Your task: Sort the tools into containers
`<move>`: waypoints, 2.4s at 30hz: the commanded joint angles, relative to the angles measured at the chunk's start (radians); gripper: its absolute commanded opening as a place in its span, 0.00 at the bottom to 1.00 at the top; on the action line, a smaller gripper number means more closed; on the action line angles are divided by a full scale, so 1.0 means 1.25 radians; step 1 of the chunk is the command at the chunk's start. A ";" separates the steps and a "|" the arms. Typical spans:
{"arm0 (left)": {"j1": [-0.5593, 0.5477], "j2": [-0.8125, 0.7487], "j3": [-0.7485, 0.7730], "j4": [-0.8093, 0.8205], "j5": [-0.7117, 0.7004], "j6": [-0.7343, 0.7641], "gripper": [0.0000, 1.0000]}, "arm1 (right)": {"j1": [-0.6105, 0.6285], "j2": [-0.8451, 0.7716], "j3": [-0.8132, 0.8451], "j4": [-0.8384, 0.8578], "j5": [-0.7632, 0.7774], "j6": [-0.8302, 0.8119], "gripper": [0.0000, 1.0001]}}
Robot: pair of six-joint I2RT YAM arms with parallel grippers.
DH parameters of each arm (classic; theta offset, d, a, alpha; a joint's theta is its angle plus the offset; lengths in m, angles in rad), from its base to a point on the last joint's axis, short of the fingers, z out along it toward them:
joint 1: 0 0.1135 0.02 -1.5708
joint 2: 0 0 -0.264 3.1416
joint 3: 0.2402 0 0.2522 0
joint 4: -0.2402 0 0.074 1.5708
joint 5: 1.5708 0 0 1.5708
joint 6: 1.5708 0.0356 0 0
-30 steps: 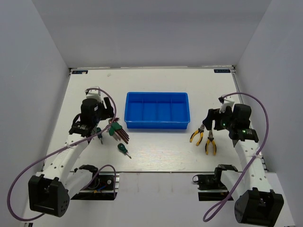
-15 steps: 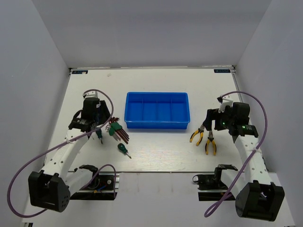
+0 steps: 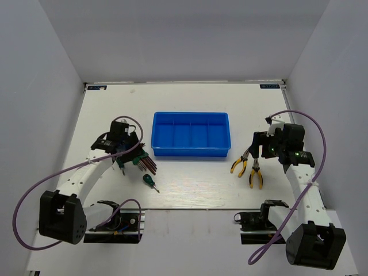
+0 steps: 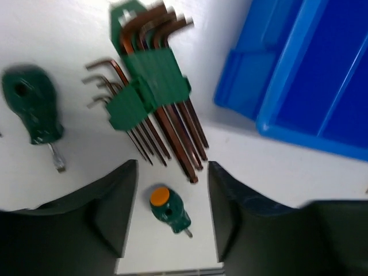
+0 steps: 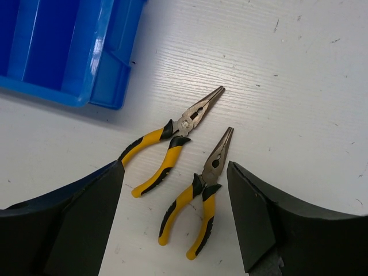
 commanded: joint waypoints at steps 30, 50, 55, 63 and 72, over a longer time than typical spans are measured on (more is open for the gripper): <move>-0.181 0.068 -0.116 -0.095 0.055 -0.276 0.70 | 0.001 -0.040 0.048 -0.014 0.010 0.014 0.83; -0.243 0.183 -0.077 -0.074 -0.087 -0.309 0.25 | 0.000 -0.063 0.053 -0.029 0.003 0.017 0.83; -0.263 0.145 -0.015 -0.135 -0.087 -0.284 0.00 | -0.002 -0.072 0.053 -0.028 -0.005 0.014 0.76; -0.290 0.053 0.252 -0.207 -0.147 -0.131 0.00 | 0.001 -0.066 0.053 -0.034 -0.042 0.010 0.00; -0.297 0.419 0.619 -0.073 -0.201 0.269 0.00 | -0.002 -0.048 0.049 -0.036 -0.056 -0.008 0.77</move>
